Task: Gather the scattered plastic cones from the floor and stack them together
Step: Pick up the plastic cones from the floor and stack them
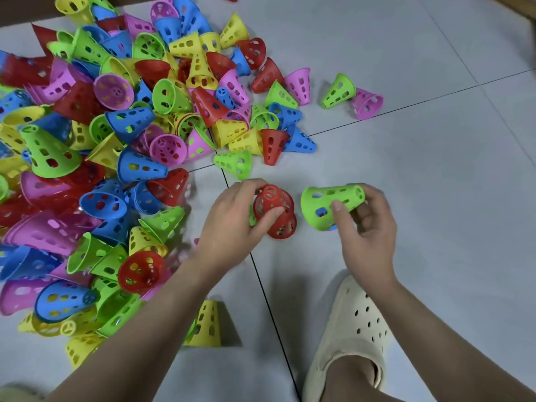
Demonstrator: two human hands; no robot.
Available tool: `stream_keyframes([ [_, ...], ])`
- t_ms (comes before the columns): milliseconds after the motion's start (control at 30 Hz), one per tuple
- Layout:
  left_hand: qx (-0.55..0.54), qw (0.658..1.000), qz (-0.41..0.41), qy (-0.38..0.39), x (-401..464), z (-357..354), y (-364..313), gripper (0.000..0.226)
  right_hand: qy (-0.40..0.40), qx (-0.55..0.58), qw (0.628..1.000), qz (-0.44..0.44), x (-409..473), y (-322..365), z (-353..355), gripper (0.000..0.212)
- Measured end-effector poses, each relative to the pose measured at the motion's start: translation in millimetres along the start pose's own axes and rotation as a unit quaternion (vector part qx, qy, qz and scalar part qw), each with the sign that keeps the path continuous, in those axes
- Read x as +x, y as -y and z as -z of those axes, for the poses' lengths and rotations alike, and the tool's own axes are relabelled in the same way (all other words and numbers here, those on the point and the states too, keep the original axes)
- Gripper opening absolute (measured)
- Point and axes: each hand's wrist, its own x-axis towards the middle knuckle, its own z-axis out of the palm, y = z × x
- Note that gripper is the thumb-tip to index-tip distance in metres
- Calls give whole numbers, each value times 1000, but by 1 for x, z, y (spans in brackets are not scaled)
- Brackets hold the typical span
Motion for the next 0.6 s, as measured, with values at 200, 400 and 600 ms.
stream_keyframes([
  [200, 29, 998, -5, 56, -6, -24, 6, 40, -15, -137, 990, 28, 18, -19, 26, 28],
  [400, 83, 989, -16, 121, -5, -40, 17, 44, 25, -220, 975, 15, 21, -47, 38, 35],
  [600, 103, 986, -39, 121, -6, -46, 21, 43, 76, -238, 968, -9, 18, -71, 39, 37],
])
